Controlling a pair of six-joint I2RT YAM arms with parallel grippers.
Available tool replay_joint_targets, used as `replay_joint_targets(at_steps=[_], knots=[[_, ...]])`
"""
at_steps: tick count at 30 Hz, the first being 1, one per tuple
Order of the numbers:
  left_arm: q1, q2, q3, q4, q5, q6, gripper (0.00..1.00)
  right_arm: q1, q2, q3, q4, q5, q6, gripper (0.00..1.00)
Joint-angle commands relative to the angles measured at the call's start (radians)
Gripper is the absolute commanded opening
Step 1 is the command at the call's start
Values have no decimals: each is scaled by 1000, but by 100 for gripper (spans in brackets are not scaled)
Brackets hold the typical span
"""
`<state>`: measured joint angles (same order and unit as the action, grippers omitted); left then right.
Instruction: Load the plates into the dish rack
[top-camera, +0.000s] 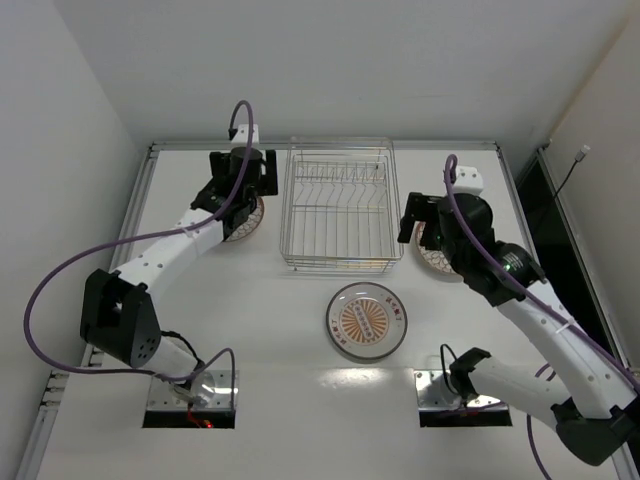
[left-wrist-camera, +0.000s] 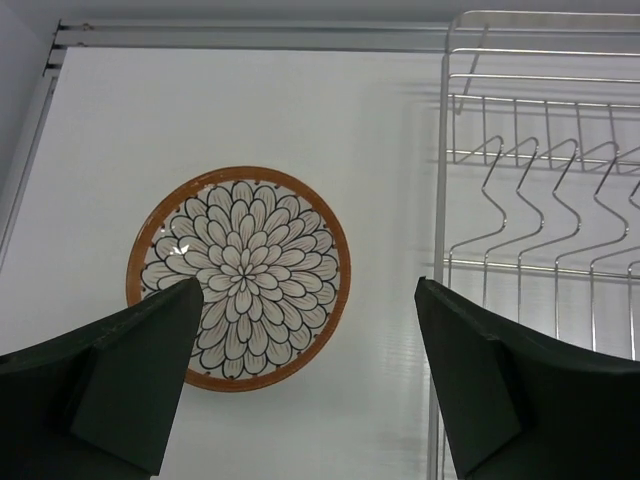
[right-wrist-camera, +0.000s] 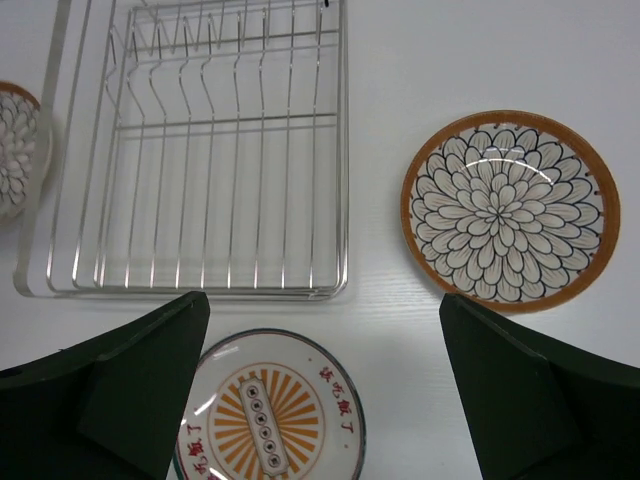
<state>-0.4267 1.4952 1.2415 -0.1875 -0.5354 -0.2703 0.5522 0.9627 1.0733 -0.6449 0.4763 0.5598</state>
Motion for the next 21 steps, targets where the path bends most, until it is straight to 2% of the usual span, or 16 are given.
replay_joint_targets(at_steps=[1,2,4,5,7,9,12,13,14,16,21], knots=[[-9,-64,-16,103,46,9,86,-1,33,13,-24,-28,-40,100],[-20,-64,-16,103,46,20,86,-1,33,13,-9,-80,-107,100],[-29,-53,-16,103,46,31,86,11,18,-19,30,-203,-127,100],[-41,-53,-16,92,34,42,86,11,-23,-38,40,-180,-80,100],[-53,-53,-16,92,22,51,86,-32,-35,-53,19,-18,-26,100],[-63,-64,-34,117,22,72,86,-64,-21,-53,-7,45,-14,100],[-63,-113,-73,163,40,82,87,-210,10,-53,-7,-23,20,100],[-63,-125,-94,174,40,82,92,-321,19,-64,-7,-69,20,100],[-63,-153,-106,200,25,82,94,-384,19,-64,35,-200,20,100],[-63,-174,-129,221,0,82,97,-560,19,-79,76,-338,20,100],[-63,-202,-151,243,-12,63,100,-747,131,-102,68,-476,100,100]])
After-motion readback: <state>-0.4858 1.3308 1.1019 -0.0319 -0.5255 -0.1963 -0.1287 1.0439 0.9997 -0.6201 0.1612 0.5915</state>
